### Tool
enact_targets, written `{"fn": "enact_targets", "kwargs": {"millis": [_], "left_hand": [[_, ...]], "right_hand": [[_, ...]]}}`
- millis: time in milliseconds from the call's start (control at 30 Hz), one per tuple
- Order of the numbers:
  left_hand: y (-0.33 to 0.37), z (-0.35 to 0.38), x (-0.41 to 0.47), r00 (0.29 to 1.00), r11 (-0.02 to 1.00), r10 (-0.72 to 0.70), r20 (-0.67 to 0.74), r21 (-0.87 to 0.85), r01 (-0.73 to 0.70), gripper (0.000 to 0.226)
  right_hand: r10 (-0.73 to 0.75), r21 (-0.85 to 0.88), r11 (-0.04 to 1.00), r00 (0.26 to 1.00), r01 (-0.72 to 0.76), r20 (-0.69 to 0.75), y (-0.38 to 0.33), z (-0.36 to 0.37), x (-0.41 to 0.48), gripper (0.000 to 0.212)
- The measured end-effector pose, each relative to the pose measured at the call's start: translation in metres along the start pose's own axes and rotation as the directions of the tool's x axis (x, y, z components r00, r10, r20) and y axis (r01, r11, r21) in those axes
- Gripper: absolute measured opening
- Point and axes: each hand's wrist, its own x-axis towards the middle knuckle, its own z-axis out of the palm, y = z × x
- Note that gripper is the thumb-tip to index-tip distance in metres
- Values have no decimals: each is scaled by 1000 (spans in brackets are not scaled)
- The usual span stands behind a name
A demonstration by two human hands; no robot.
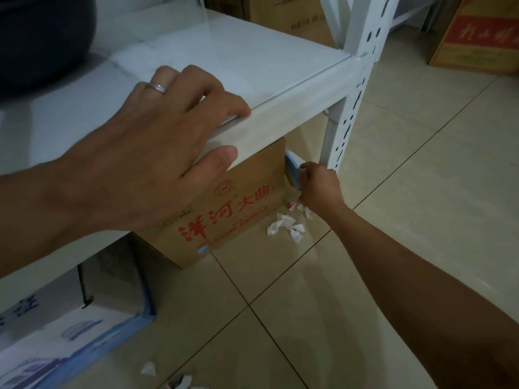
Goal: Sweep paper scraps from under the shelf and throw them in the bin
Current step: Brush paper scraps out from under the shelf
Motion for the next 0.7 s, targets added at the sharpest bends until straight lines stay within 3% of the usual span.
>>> {"fn": "enact_targets", "kwargs": {"millis": [133, 300, 400, 500, 600, 700], "left_hand": [[-1, 0, -1, 1000, 1000, 1, -12, 4, -1, 51], [-3, 3, 0, 999, 1000, 11, -43, 21, -10, 51], [-3, 3, 0, 999, 999, 22, -50, 34, -20, 51], [-5, 3, -1, 998, 998, 29, -50, 51, -27, 50], [-6, 3, -1, 998, 997, 38, -58, 63, -34, 50], [-7, 5, -1, 996, 997, 49, -68, 62, -45, 50]], "right_hand": [[-14, -285, 956, 978, 75, 210, 13, -9, -19, 10], [-48, -47, 998, 996, 51, 69, 42, -44, -50, 23], [-195, -253, 946, 979, 204, 58, 47, -37, -41, 26], [-160, -431, 865, 955, 257, 249, 50, -23, -42, 26], [-174, -423, 854, 933, 302, 316, 50, -34, -56, 28], [-225, -434, 849, 949, 302, 219, 53, -49, -58, 23]]}}
